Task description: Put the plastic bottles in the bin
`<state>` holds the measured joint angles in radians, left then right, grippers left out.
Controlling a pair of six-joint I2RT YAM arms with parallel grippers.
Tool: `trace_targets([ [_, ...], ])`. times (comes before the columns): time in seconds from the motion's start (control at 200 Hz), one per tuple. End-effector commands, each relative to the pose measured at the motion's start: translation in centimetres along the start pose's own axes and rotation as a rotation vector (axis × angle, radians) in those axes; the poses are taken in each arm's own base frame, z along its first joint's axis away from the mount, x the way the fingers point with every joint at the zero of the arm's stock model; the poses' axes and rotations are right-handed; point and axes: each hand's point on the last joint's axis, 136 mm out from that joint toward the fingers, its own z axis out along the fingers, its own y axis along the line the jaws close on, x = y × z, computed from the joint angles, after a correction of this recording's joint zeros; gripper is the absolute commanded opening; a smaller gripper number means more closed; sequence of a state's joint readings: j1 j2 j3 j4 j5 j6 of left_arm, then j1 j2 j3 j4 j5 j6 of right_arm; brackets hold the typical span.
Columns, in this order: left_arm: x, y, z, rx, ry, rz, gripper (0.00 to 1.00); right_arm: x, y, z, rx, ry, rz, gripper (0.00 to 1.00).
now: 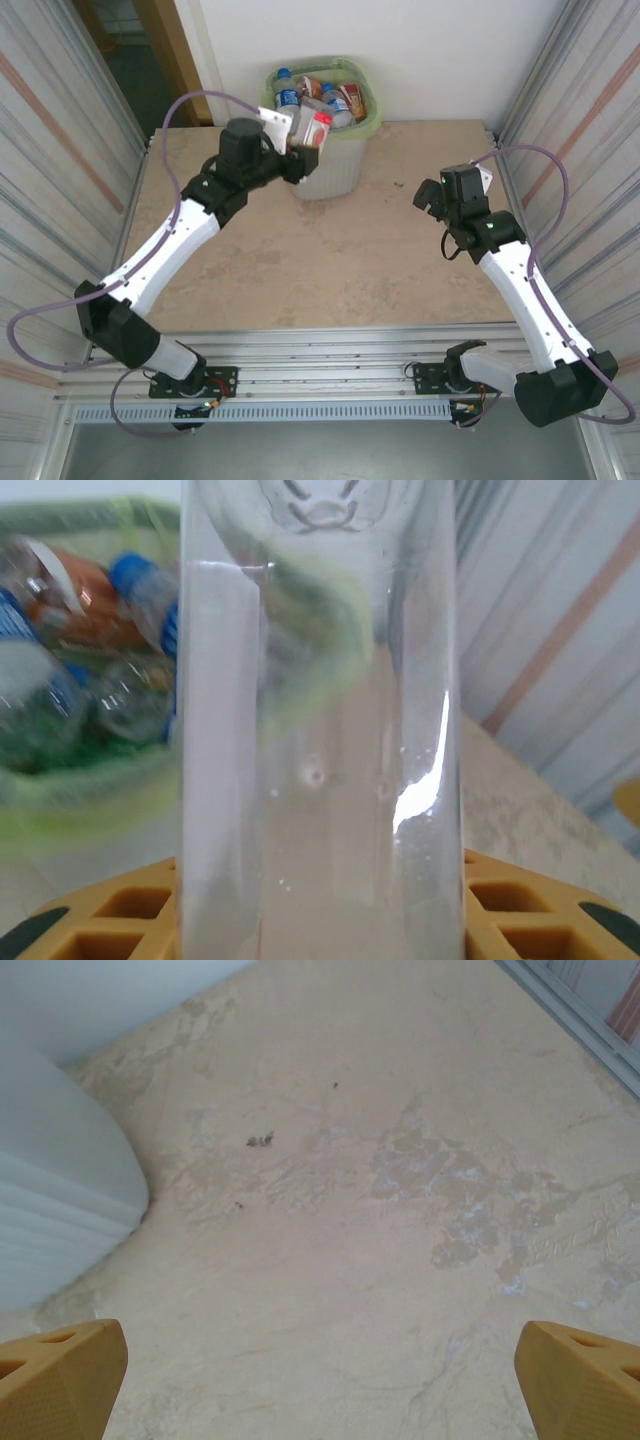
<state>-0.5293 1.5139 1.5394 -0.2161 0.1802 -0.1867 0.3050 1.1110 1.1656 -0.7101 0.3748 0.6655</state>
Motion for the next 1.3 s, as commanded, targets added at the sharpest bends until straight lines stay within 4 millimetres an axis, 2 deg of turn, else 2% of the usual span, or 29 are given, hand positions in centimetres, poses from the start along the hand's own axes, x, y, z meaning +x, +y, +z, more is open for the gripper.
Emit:
trace_targets([
  [0.0,-3.7,0.7,1.1,0.035,-0.082,-0.04,0.4,0.2,-1.5,-0.6,0.036,-0.016,0.034,0.98],
  [0.15,-5.7,2.3,3.9,0.075,-0.102,-0.077,0.4,0.5,-1.6,-0.7,0.035,-0.009,0.032,0.98],
  [0.311,-7.1,3.7,6.5,0.086,-0.108,-0.093,0.41,0.9,-1.5,-0.5,0.033,0.004,0.027,0.98],
  [0.541,-7.6,5.7,9.2,0.089,-0.1,-0.128,0.43,1.5,-1.0,0.3,0.026,0.032,0.025,0.98],
  [0.656,-7.2,6.7,10.3,0.05,-0.092,-0.108,0.44,1.8,-0.6,0.6,0.014,0.044,0.024,0.98],
  [1.072,-4.1,9.3,11.5,-0.072,-0.006,-0.085,0.54,2.2,0.3,1.5,-0.001,0.064,0.019,0.98],
  [1.293,-4.0,10.0,11.4,-0.112,-0.003,-0.057,0.63,2.3,0.5,1.8,0.0,0.071,0.015,0.98],
])
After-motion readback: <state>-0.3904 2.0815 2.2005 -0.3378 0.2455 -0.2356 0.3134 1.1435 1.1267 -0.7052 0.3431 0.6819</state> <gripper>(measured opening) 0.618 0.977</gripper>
